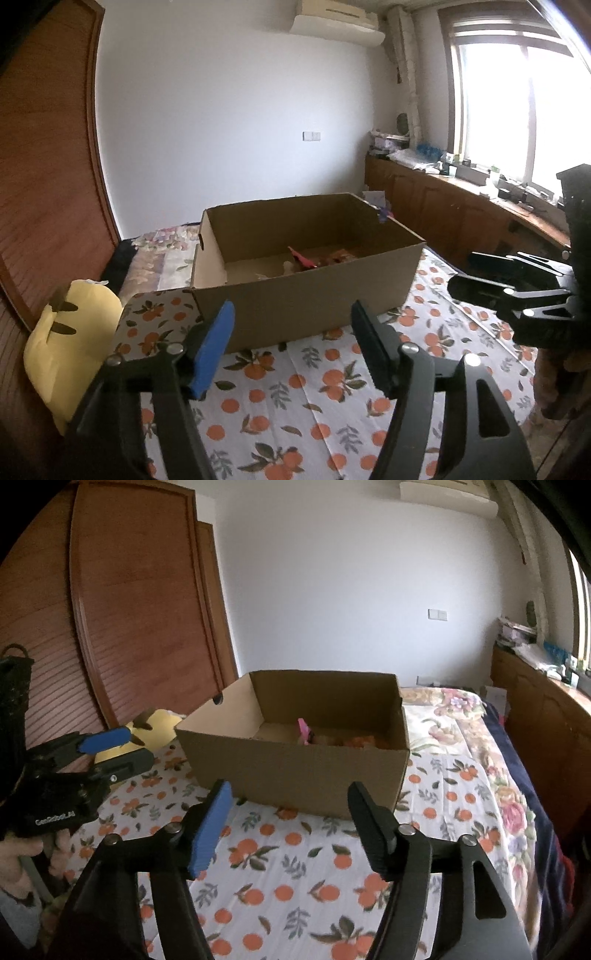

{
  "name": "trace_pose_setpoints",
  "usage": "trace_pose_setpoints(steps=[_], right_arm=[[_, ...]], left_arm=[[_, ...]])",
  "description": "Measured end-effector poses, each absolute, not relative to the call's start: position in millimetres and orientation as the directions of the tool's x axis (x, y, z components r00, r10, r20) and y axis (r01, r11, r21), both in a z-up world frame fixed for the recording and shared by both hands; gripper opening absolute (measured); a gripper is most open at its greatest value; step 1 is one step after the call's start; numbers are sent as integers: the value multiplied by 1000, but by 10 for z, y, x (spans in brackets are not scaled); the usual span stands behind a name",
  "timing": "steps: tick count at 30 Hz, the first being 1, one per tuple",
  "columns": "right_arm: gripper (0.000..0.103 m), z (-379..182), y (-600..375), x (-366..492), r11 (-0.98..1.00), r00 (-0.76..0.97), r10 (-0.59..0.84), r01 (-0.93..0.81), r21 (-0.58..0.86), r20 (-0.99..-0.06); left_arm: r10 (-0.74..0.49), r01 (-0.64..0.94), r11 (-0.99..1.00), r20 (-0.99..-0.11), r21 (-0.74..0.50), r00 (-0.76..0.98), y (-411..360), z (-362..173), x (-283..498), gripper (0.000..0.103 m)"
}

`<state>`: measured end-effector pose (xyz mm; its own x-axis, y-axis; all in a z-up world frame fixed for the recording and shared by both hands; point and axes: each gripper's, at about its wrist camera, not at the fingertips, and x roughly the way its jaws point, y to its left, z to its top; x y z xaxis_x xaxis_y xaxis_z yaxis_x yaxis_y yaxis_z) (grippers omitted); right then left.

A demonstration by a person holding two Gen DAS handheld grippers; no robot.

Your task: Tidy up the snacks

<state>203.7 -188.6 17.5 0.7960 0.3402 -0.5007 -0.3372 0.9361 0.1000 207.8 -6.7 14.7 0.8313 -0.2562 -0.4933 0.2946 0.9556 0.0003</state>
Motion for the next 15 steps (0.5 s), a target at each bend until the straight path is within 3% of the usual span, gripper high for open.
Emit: trace_pose_setpoints(steps=[4,15], right_arm=[[88,186,-1911,1861,941,809,329,-323,98,-486],[95,190,-1985,1357,959,852,280,-268,91,-442]], left_arm=[[-248,290,957,-481,12,841,-119,184,1877,74],[-169,219,974,-449,61,877,-199,149,1400,77]])
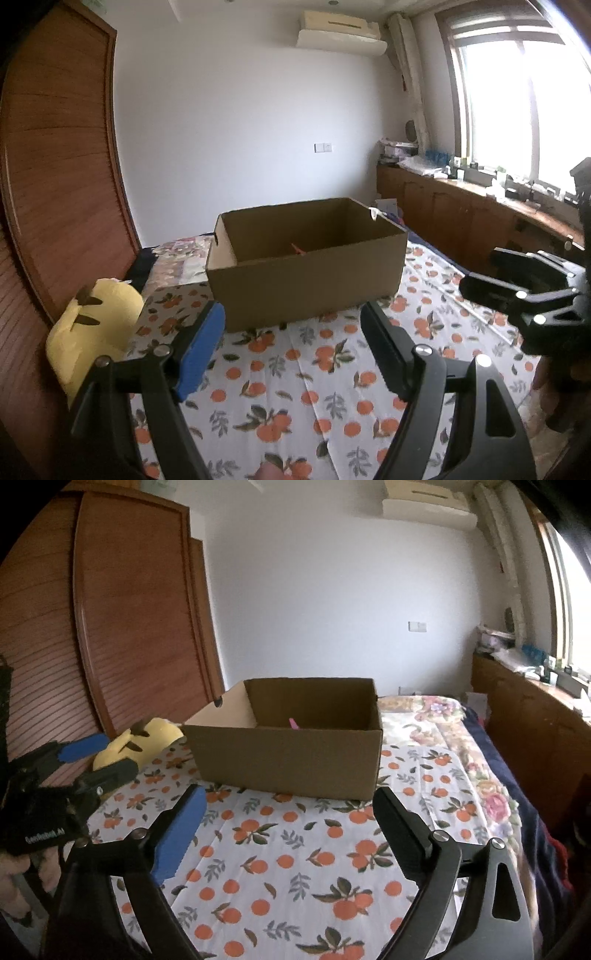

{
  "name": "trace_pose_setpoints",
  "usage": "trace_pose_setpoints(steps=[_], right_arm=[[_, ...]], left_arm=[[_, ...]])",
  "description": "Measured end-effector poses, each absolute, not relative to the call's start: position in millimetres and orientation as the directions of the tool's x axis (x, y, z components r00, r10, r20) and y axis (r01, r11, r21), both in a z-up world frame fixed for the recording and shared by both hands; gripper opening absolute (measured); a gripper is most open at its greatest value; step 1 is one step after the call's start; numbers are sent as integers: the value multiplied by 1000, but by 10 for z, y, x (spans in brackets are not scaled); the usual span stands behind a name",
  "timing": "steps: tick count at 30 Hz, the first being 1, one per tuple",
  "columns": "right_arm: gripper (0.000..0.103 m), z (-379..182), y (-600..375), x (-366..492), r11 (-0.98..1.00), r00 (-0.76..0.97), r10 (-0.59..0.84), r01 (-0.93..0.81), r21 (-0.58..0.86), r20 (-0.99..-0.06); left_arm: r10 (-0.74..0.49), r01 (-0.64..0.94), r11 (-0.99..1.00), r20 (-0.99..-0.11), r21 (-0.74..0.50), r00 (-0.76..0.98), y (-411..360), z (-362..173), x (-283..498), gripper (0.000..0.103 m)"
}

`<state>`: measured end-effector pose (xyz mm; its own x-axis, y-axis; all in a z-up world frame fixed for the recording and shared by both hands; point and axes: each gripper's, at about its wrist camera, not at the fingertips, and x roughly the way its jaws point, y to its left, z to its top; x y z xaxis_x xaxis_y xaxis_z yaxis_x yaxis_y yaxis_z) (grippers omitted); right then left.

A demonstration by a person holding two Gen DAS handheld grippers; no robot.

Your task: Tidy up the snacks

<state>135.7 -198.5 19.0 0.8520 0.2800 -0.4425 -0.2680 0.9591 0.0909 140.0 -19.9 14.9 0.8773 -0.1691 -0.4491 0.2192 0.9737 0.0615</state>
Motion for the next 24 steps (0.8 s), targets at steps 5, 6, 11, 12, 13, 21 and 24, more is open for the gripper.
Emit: trace_pose_setpoints(steps=[5,6,11,12,13,21,24], right_arm=[[95,178,-2007,1109,972,874,233,-214,92,-427],[95,175,-2010,1067,974,876,228,-207,96,-426],[95,151,-1989,857,979,883,205,-182,96,-422],[95,148,-1976,810,979,885,203,-181,92,-420],[96,146,-1969,766,980,887,197,-177,87,-417],[96,10,-1981,515,989,895,144,-118,87,-423],[96,-31,-1989,483,992,899,125,-104,72,-421]], left_arm=[[-164,203,979,-458,36,874,-155,52,1192,77],[-162,199,979,-458,33,874,-145,31,1146,77],[-112,153,987,-460,52,881,-121,-75,972,77],[-104,145,988,-457,55,883,-111,-95,937,77],[-99,139,989,-456,55,884,-104,-106,910,77],[-61,99,993,-466,58,883,-37,-274,799,77],[-32,76,994,-457,79,889,-46,-300,756,77]])
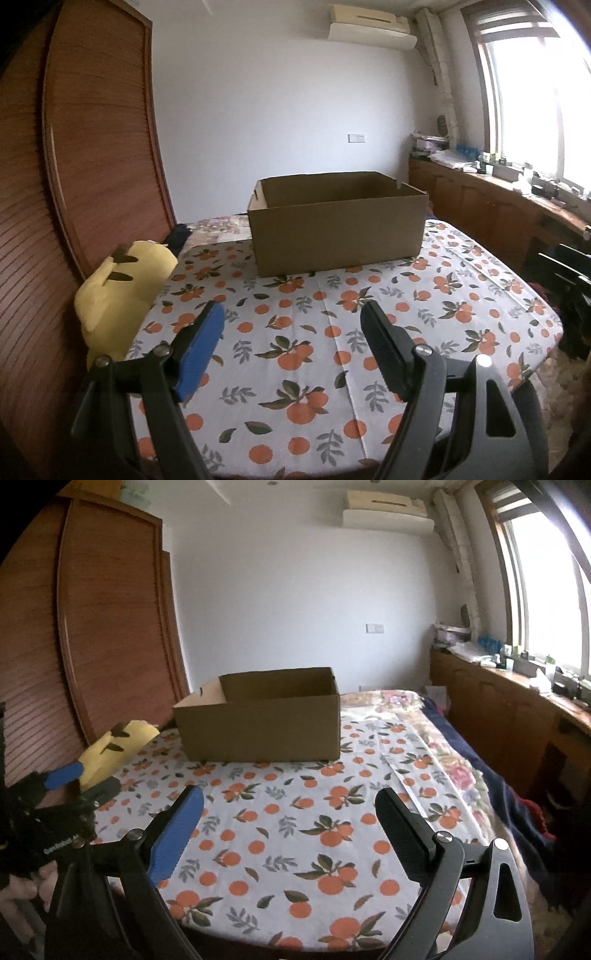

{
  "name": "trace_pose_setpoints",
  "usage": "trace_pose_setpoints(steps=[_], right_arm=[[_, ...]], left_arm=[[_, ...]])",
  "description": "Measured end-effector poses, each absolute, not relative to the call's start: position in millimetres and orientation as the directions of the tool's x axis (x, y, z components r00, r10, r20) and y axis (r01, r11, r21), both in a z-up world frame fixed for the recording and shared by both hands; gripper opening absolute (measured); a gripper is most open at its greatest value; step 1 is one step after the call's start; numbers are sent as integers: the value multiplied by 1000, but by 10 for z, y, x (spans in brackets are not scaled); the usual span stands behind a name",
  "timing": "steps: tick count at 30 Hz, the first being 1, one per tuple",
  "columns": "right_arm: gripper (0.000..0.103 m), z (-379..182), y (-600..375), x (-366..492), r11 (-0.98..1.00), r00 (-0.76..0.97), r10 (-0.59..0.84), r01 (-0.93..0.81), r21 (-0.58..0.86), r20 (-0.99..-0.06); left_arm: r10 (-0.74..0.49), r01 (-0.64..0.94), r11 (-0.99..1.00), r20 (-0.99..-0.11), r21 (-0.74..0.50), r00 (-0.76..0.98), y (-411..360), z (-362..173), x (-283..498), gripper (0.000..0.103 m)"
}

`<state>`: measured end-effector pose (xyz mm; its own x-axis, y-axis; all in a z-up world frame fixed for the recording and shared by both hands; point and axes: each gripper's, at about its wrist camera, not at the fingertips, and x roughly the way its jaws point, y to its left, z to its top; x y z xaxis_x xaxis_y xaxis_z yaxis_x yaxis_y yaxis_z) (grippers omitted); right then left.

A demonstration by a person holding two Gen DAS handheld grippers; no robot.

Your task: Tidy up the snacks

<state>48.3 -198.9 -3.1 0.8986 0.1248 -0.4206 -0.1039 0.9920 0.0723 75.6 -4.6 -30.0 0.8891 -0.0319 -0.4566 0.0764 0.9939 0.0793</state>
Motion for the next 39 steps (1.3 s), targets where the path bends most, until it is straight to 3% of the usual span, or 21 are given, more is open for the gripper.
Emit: trace_pose_setpoints(steps=[39], right_arm=[[96,-208,-2076,518,996,890,87,-66,63,-448]], left_arm=[[29,10,995,-405,95,914,19,-335,579,77]])
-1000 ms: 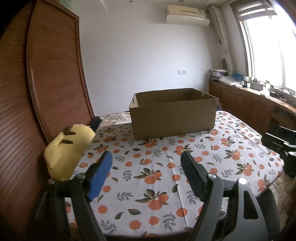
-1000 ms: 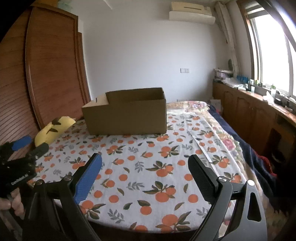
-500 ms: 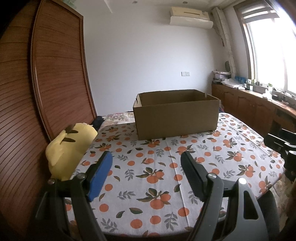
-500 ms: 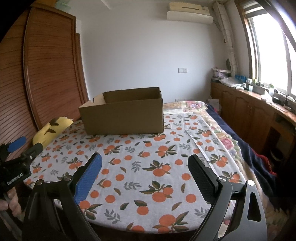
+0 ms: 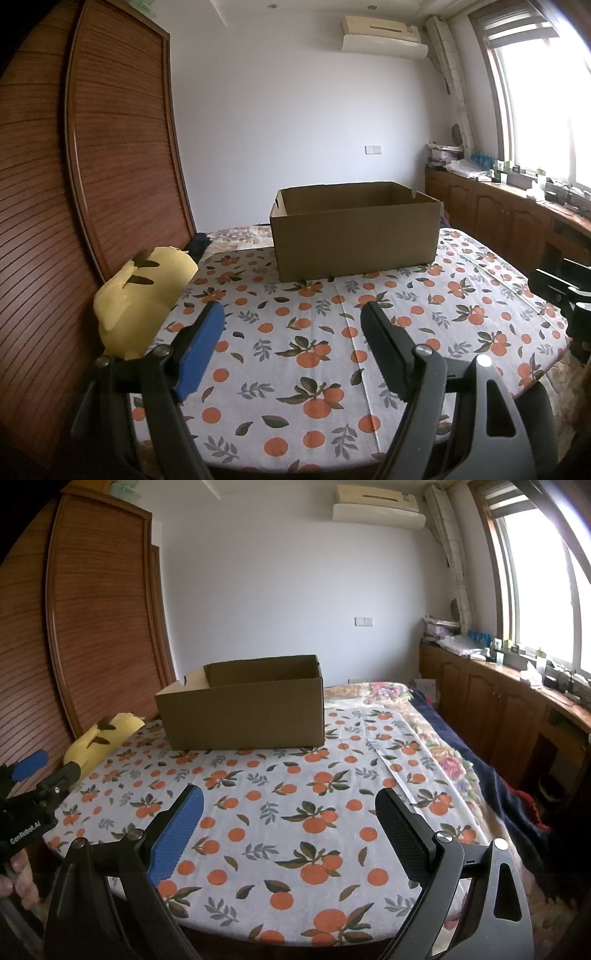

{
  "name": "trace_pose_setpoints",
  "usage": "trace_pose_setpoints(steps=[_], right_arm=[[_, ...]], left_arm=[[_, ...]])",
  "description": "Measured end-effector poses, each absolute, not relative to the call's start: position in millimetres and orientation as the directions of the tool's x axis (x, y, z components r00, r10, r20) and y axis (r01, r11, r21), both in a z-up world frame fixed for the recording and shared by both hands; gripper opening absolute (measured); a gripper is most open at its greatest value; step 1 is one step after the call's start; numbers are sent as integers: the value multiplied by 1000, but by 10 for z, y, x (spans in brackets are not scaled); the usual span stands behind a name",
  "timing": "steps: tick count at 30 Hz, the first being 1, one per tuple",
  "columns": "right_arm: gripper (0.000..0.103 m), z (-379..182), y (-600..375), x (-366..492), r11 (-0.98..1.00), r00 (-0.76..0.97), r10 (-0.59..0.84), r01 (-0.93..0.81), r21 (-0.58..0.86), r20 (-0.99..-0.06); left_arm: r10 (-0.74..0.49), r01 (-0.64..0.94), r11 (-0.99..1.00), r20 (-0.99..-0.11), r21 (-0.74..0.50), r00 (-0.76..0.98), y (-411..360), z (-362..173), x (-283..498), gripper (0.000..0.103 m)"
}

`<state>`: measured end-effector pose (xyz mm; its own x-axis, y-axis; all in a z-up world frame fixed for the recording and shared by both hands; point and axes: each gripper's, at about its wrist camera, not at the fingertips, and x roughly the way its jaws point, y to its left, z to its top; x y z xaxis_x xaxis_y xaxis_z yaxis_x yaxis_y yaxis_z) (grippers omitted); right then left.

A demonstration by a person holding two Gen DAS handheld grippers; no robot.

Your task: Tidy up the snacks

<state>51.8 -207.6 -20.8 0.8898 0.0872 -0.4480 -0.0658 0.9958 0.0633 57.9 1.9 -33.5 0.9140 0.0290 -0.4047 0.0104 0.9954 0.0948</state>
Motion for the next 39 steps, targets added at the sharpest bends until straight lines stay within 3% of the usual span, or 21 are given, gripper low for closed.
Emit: trace_pose_setpoints(steps=[39], right_arm=[[95,-215,-2052,528,996,888,88,-68,59,-451]], left_arm=[[42,-3,995,-408,95,912,21,-322,570,77]])
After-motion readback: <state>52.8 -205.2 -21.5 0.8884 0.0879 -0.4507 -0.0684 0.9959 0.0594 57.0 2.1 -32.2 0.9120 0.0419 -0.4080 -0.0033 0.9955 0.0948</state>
